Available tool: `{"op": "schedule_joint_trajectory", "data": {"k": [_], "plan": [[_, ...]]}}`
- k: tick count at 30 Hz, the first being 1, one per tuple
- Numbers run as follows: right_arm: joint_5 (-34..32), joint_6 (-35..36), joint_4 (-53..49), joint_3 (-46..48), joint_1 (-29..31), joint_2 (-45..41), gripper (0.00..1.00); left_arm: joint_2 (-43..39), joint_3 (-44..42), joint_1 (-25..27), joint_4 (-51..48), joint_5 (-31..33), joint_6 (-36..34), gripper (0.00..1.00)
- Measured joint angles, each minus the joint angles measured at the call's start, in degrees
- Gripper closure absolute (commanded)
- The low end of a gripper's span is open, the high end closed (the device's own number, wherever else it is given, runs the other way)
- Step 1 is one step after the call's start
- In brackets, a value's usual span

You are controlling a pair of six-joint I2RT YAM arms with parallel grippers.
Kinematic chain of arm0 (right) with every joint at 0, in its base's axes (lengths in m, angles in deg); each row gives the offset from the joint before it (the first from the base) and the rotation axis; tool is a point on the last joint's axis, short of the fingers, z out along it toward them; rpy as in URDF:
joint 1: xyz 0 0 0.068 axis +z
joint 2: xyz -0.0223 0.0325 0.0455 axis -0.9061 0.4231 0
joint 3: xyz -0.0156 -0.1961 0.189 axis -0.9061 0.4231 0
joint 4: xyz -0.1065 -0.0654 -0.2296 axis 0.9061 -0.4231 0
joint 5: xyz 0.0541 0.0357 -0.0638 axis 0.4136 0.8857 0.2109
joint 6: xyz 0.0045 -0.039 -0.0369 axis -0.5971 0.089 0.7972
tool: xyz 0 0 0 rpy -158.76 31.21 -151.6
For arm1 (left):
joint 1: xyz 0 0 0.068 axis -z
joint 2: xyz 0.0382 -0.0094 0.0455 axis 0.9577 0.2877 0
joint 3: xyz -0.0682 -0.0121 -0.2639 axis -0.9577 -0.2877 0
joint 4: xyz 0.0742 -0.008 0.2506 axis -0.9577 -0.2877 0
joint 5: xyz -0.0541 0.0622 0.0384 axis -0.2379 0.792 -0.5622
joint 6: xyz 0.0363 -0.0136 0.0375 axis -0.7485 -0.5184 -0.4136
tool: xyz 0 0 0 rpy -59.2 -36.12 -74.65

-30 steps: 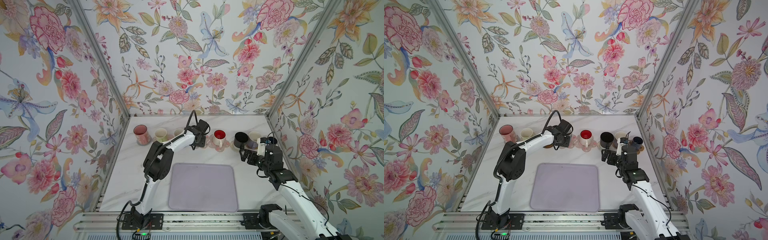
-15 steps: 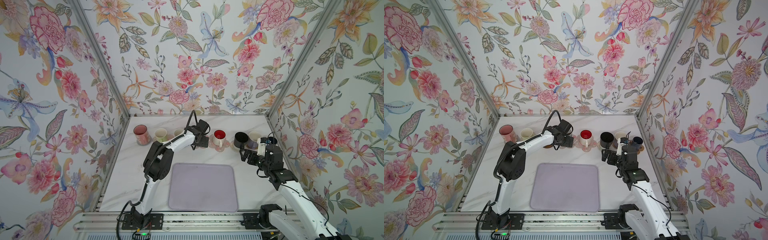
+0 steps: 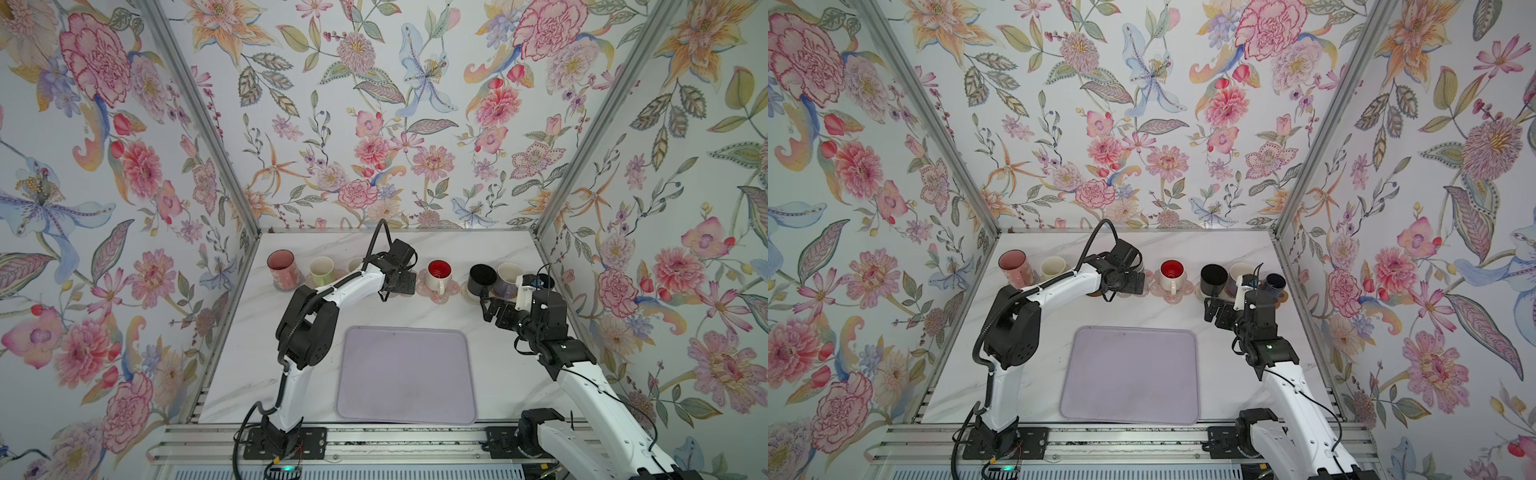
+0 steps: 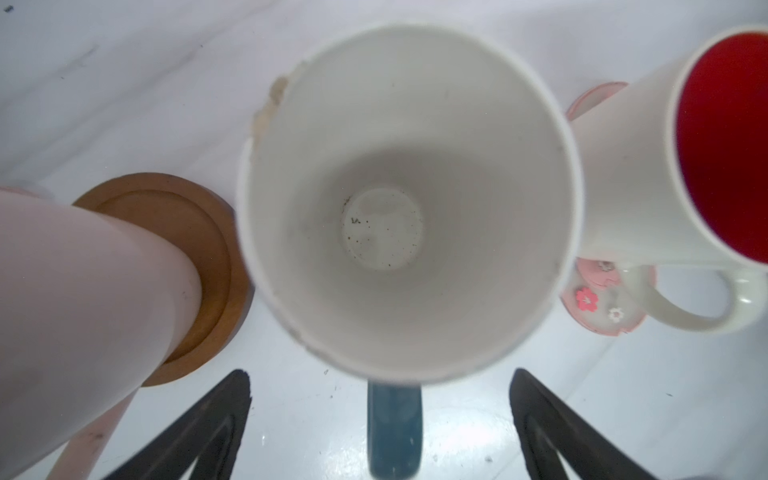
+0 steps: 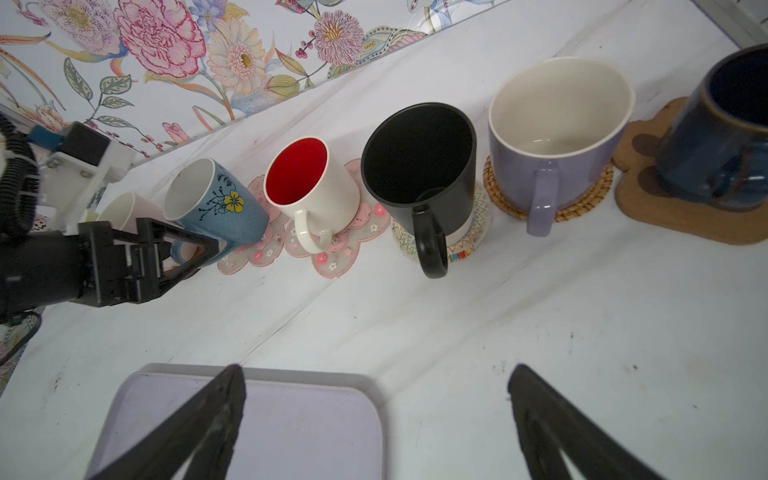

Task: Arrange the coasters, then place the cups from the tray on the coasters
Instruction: 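Open the left gripper and raise it off the blue floral mug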

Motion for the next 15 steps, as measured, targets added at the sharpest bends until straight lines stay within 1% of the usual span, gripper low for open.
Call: {"op": "schedule_joint_trajectory", "data": {"k": [1,4,7,9,12,15], "plan": [[0.0,0.0,0.0,0.0,-0.1,0.0,0.01,-2.3,-2.3,0.1,1.7,0.0,0.0,0.01],[0.0,0.0,0.0,0.0,-0.5,0.0,0.01,-14.5,-13.7,0.7,9.7,1.9,-0.7,0.01],[-0.1,0.0,0.0,0.0,-0.5,0.0,0.01,-29.4,-27.3,2.0,20.0,5.2,-2.6,0.01],[-0.2,0.0,0.0,0.0,-0.5,0.0,0.01,-40.1,-37.4,3.8,28.2,8.5,-4.5,0.01],[-1.0,0.0,0.0,0.0,-0.6,0.0,0.01,-53.4,-52.2,5.9,38.2,13.5,-6.3,0.01],[-3.5,-0.2,0.5,0.6,-0.7,0.0,0.01,-63.5,-64.2,6.2,42.4,19.3,-7.2,0.01]]}}
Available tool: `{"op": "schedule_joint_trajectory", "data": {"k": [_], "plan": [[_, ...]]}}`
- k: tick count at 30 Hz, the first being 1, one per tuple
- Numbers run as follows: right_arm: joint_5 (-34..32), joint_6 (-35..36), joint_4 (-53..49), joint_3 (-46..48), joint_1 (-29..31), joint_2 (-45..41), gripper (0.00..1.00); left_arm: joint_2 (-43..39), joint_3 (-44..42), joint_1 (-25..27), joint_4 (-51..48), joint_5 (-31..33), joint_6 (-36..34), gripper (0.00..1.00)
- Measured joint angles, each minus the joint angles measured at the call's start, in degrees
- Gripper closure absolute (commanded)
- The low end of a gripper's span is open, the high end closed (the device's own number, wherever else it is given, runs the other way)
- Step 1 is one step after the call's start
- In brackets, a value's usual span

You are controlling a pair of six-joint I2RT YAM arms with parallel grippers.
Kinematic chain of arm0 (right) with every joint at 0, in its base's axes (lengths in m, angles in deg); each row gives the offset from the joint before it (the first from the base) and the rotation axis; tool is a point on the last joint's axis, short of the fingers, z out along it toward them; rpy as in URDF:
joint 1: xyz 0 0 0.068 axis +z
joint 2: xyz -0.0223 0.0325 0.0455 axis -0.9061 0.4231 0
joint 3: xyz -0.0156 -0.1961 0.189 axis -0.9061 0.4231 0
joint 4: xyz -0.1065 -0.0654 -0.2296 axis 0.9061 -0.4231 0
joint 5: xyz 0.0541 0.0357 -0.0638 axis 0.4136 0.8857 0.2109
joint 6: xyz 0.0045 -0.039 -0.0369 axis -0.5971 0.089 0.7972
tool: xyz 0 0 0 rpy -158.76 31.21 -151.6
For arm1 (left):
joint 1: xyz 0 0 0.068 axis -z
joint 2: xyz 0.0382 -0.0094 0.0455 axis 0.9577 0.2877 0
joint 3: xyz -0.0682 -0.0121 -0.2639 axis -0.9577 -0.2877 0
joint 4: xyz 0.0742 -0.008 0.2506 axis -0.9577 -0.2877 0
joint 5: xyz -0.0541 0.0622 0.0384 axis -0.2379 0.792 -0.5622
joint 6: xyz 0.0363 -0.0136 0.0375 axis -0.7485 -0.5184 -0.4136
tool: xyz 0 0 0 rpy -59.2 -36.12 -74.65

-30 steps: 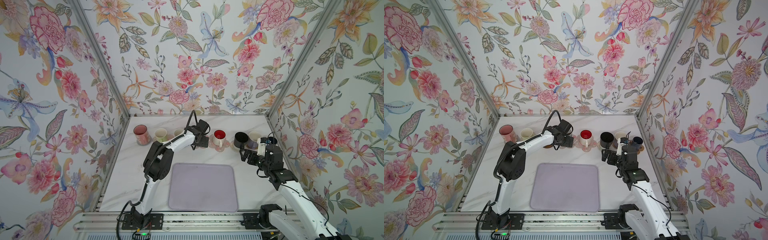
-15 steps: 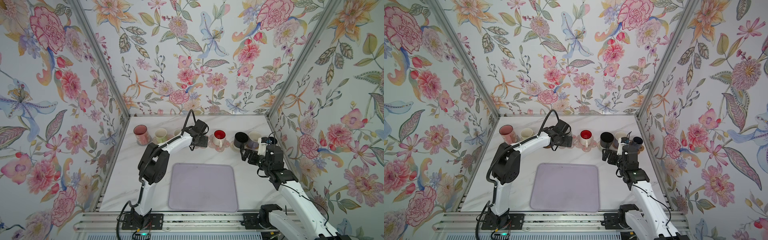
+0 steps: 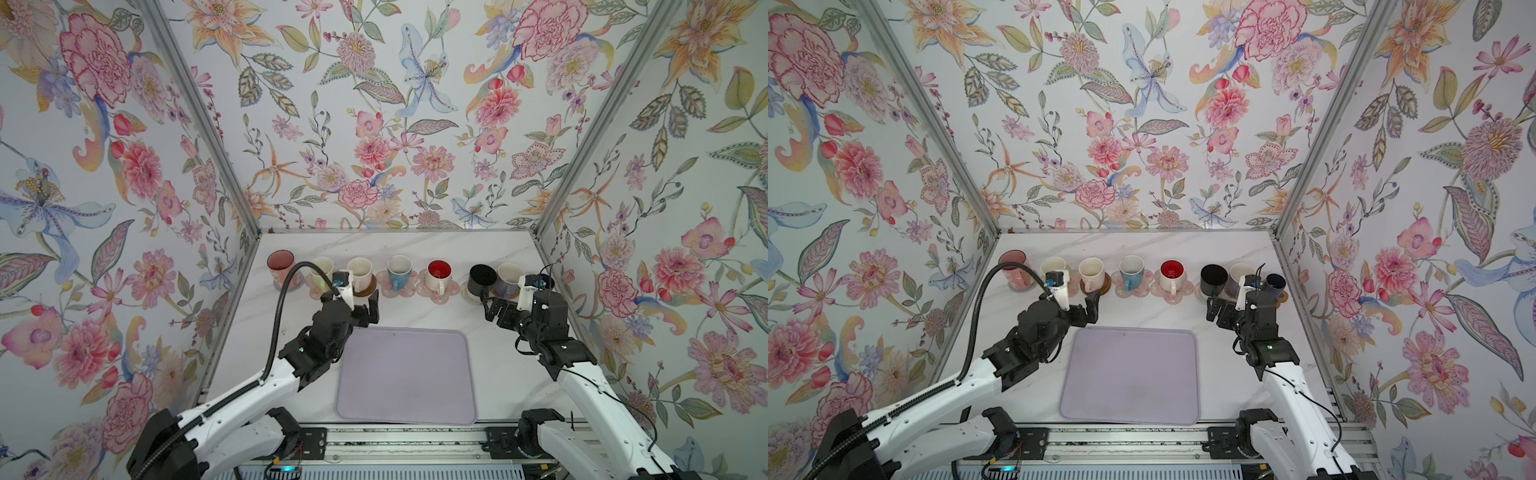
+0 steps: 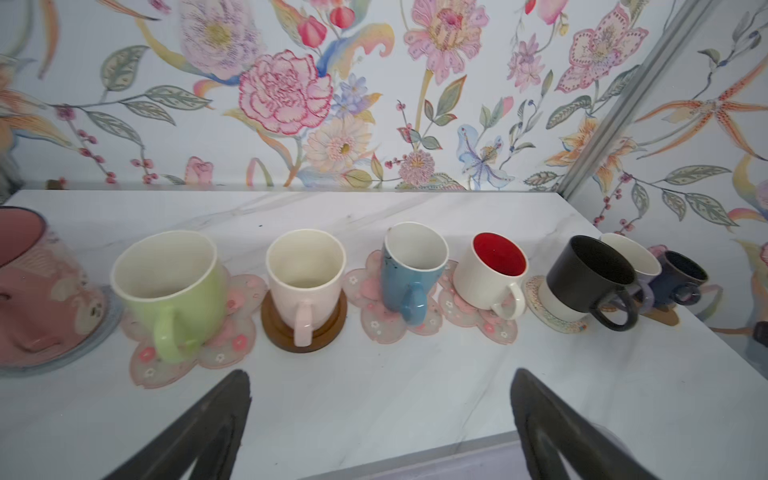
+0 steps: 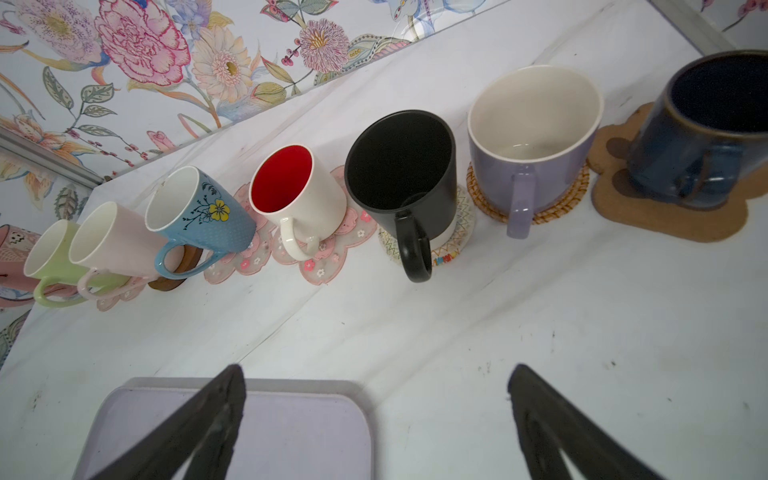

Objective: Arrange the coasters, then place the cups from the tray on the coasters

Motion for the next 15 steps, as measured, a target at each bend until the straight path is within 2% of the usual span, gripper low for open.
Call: {"op": "schedule_joint_trajectory", "data": {"k": [4,7,11,15], "plan": [[-9.4,-0.2,1.9,2.1,0.0,0.0,0.01,-11.8,-9.5,0.0,0.7,6.6,-1.7,0.01],[-18.6,1.2,8.9,7.0,0.0,0.3,0.01,-20.7,-13.6,0.0,1.7,10.6,-3.0,0.01],[-26.6,6.7,26.8,19.8,0.7,0.9,0.01,-28.1,-17.2,0.0,2.2,14.4,-4.1,0.01],[-30.7,11.0,42.6,26.8,0.9,8.2,0.01,-30.8,-19.4,-0.3,2.1,16.7,-5.1,0.01]]}}
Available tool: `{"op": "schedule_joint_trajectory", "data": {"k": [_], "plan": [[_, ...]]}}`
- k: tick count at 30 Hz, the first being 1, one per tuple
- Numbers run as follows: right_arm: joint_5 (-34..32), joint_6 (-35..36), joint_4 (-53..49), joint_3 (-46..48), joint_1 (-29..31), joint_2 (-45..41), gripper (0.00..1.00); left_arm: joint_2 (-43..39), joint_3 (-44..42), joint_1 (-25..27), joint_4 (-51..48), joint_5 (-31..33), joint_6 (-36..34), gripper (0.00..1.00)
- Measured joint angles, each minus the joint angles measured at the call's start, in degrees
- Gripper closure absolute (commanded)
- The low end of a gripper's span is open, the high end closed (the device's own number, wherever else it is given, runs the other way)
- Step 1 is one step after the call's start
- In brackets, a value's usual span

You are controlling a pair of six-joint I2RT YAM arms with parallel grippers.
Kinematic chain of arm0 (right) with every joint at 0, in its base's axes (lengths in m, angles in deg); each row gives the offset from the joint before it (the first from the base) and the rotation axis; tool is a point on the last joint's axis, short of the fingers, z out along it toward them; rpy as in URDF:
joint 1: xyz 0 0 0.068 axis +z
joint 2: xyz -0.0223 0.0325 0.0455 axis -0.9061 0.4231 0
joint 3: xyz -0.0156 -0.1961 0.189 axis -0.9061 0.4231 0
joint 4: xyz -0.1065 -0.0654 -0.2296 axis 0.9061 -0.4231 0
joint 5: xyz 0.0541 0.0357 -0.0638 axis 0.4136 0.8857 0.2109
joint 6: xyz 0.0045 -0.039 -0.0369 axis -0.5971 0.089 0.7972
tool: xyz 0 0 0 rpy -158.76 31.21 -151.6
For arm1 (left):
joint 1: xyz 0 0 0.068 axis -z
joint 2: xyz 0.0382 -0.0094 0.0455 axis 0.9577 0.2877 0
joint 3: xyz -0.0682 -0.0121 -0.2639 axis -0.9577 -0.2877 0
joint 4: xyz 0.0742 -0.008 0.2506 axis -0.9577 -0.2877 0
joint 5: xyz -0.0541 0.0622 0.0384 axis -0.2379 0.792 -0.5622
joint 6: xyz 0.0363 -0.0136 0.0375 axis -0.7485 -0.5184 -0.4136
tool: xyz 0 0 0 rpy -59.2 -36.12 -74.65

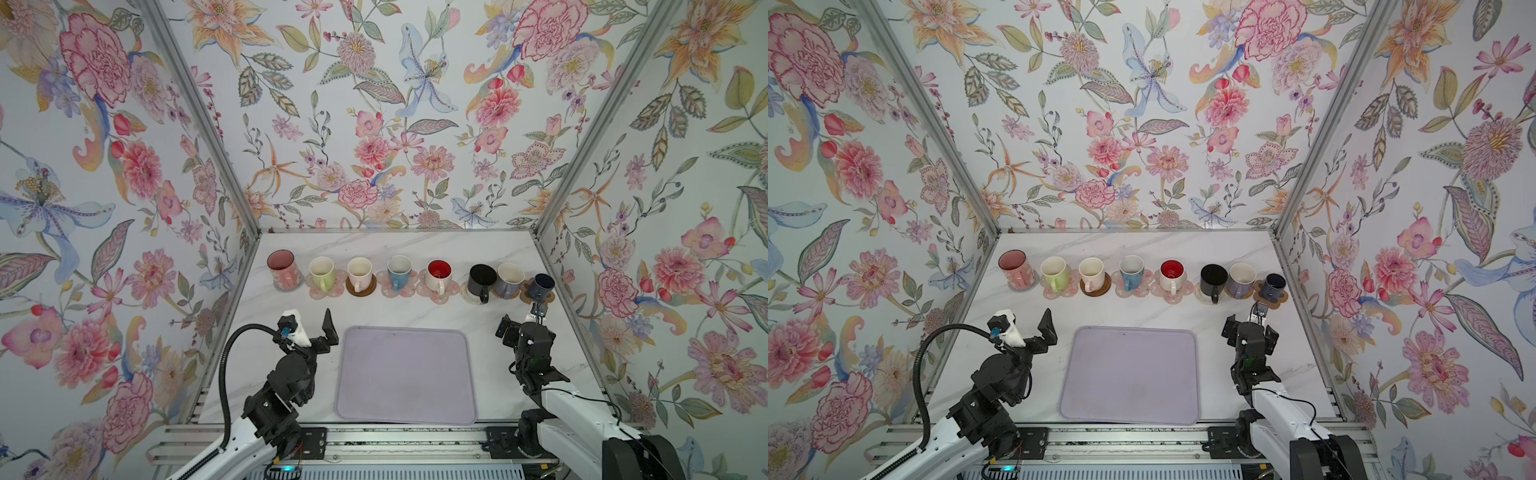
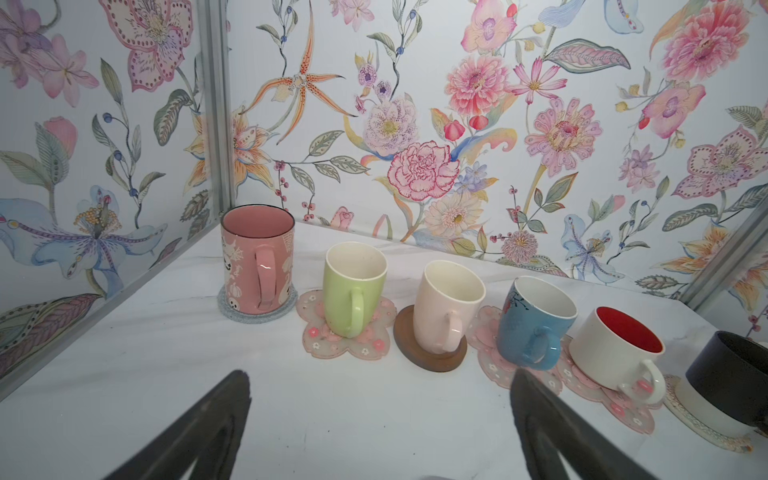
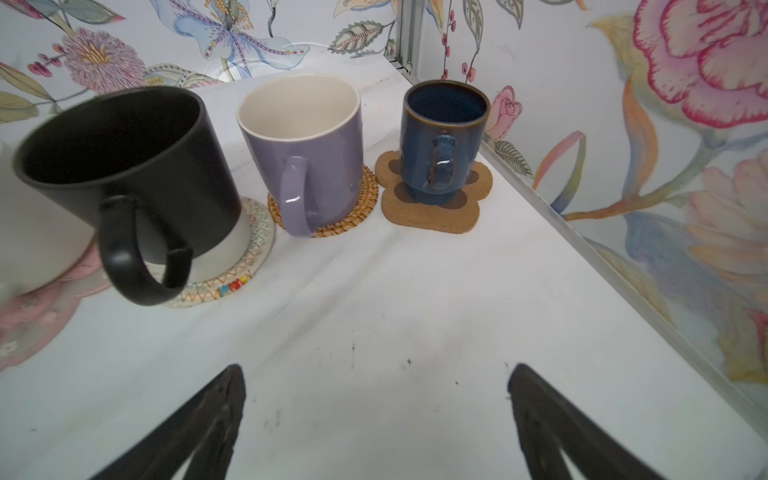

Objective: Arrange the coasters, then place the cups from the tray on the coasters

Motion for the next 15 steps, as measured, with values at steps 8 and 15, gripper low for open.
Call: {"op": "schedule_joint_trajectory", "data": {"k": [8,15], "plan": [[0.8,3.8,23.1,0.0,-2.8,13.4,0.01,-0.3,-0.5,-0.4,-0.8,4.3,-1.8,0.01],[4.2,5.8,40.7,-1.1,-5.3,28.5,0.01,-2.6,-1.3,-1.5,-1.1,6.6,-2.7,0.01]]}}
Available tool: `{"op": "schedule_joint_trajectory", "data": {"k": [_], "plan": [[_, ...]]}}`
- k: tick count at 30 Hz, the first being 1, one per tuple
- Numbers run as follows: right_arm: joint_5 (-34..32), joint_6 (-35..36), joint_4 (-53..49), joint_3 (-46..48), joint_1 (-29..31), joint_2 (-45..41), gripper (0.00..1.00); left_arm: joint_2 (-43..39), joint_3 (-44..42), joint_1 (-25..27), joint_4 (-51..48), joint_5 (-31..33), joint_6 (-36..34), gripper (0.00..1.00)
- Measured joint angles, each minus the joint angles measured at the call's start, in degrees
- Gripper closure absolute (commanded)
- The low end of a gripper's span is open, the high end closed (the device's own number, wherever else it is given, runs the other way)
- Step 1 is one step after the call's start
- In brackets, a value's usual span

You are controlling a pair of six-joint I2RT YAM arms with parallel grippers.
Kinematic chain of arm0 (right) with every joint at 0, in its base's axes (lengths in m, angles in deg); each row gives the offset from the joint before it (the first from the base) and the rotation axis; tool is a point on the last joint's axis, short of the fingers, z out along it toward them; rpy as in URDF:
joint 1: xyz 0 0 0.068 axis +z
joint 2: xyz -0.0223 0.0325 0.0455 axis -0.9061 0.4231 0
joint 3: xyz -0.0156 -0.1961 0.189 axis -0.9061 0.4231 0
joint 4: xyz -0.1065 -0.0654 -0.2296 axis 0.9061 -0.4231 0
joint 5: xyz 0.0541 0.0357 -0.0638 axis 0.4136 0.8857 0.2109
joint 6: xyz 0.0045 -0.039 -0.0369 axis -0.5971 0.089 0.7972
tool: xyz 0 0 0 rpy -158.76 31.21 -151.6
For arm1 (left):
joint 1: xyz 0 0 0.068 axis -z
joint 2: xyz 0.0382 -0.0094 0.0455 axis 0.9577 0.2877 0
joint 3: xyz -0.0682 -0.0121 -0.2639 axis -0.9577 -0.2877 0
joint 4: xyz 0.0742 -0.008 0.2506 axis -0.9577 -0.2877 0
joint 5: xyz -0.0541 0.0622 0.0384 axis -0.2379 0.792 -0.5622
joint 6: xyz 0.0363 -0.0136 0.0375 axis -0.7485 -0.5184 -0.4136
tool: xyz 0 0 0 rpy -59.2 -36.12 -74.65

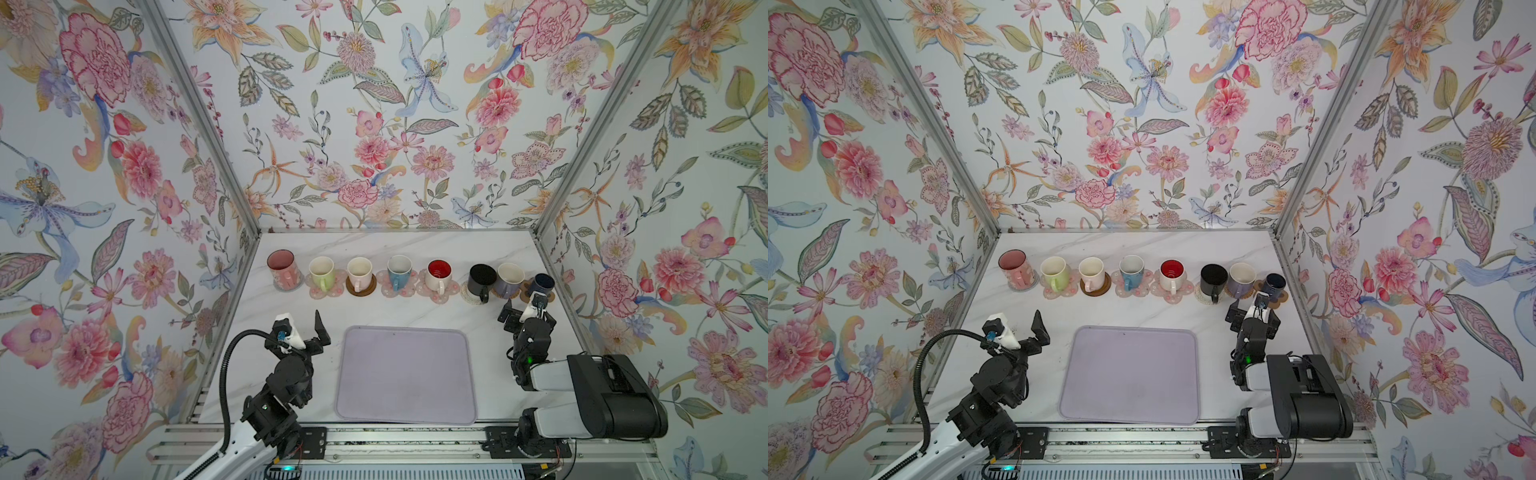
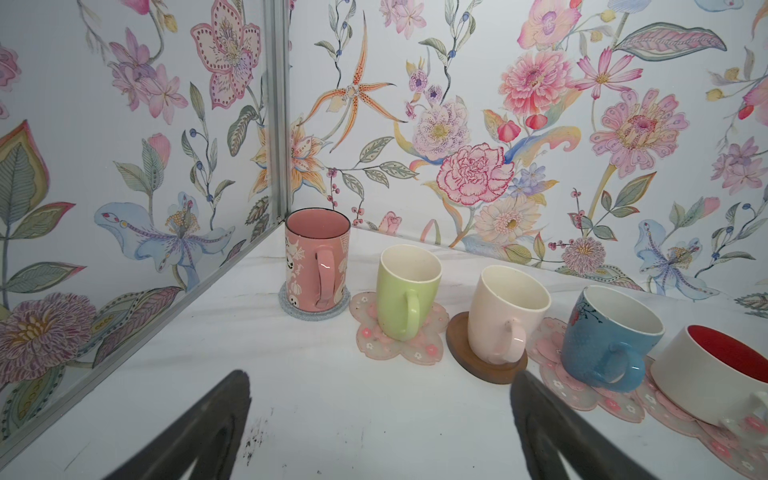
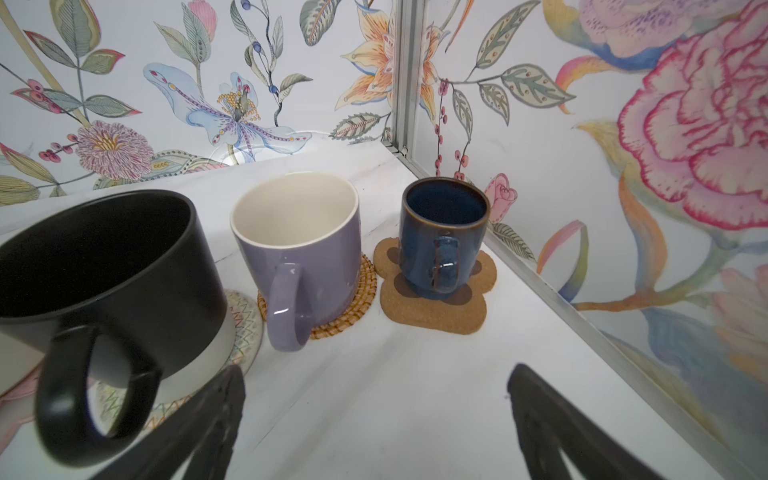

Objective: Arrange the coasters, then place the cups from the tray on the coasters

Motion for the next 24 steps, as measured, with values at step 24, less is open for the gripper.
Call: {"op": "schedule_joint_trajectory", "data": {"k": [24], "plan": [[2.5,1.2,0.9,-3.6,0.0,2.9,0.01,53.4,-7.3,-37.7,49.7,-17.8,-3.6,0.01]]}}
